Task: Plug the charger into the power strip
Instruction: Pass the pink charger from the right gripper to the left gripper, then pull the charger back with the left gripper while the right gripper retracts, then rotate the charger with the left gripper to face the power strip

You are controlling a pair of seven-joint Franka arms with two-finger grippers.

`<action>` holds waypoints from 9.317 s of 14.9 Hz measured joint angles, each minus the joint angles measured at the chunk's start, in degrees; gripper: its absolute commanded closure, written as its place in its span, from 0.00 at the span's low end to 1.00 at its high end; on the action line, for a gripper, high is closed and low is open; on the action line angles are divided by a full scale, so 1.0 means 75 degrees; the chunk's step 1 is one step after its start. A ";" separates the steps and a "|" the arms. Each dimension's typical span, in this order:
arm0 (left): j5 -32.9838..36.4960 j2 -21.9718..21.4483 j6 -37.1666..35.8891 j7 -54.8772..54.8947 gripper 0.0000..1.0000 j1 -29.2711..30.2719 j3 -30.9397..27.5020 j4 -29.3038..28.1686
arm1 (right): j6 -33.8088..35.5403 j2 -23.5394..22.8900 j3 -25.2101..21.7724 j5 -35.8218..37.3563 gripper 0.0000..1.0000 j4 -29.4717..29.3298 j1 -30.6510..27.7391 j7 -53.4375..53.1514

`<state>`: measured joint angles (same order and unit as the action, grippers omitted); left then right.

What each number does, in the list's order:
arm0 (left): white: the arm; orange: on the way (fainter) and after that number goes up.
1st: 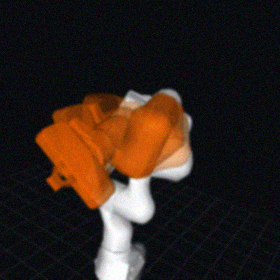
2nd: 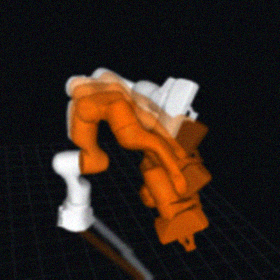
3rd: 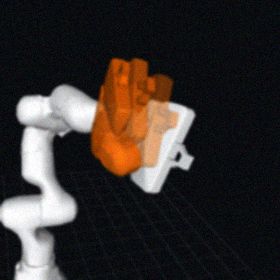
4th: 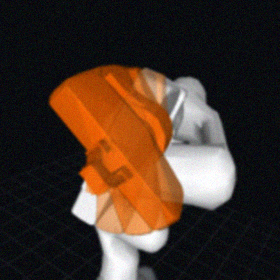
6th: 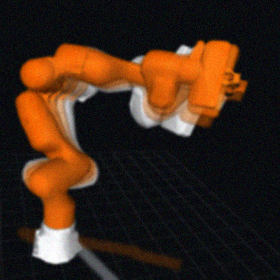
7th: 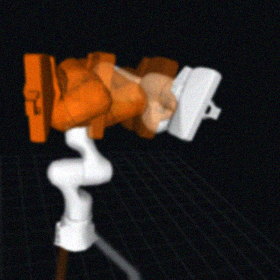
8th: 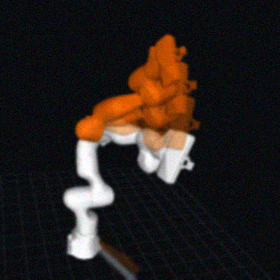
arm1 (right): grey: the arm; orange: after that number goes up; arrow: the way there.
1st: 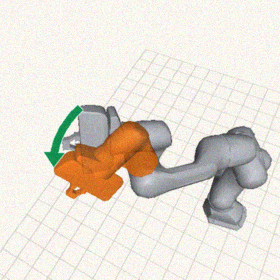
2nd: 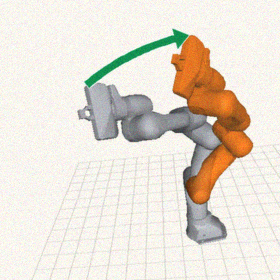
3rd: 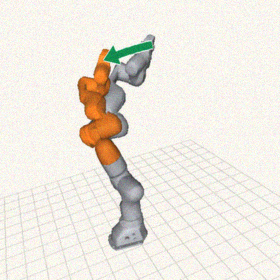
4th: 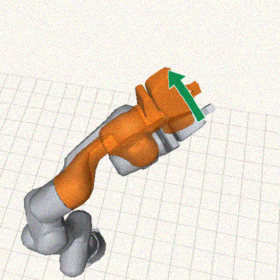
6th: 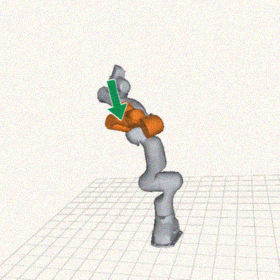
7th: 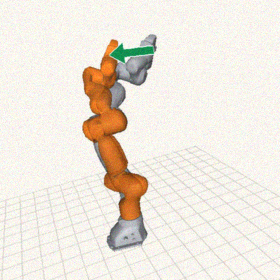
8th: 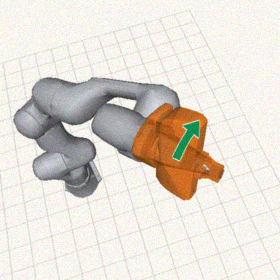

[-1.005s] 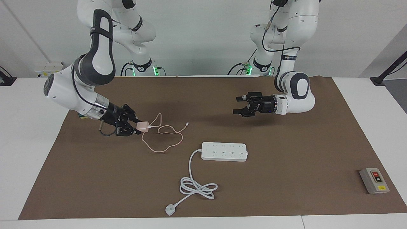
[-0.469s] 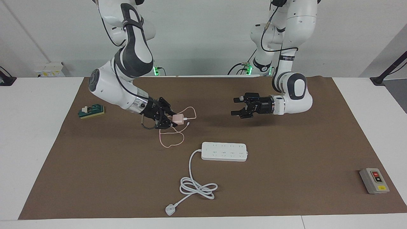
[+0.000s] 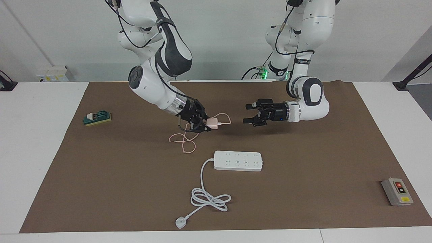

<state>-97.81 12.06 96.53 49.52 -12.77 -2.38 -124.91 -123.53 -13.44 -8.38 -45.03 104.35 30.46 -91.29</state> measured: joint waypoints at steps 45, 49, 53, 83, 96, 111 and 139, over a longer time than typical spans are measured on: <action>-0.0037 0.0109 0.0985 0.0602 0.67 -0.0433 -0.0028 0.0012 | -0.2596 0.0181 -0.0001 -0.0001 1.00 0.0837 0.1621 -0.0208; -0.0034 0.0126 0.1028 0.0698 0.80 -0.0436 -0.0028 0.0003 | -0.2598 0.0156 -0.0001 -0.0001 1.00 0.0844 0.1621 -0.0208; -0.0035 0.0158 0.1033 0.0728 0.97 -0.0440 -0.0027 -0.0008 | -0.2598 0.0131 -0.0001 -0.0001 1.00 0.0853 0.1624 -0.0208; 0.3286 -0.0692 0.3695 -0.0552 1.00 0.0068 -0.0297 0.0556 | 0.0761 0.1543 -0.0148 0.3595 0.00 0.0697 -0.0765 0.5286; 0.7117 -0.0773 0.3890 -0.4347 1.00 0.0272 -0.0476 0.1671 | 0.2815 0.2412 -0.0061 0.5366 0.00 0.0461 -0.2797 1.0567; 1.0577 -0.0604 0.4075 -0.7214 1.00 0.0260 -0.0467 0.2625 | 0.3472 0.2394 -0.0356 0.5373 0.00 -0.0175 -0.3088 1.2488; 1.2398 -0.0598 0.2857 -1.4613 1.00 0.0218 -0.0700 0.3030 | 0.4195 0.2140 -0.0444 0.5733 0.00 -0.0830 -0.3604 1.2526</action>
<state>-4.83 7.58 117.95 -60.08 -11.14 -7.63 -102.18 -92.07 2.61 -11.70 -2.04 98.13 3.43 2.65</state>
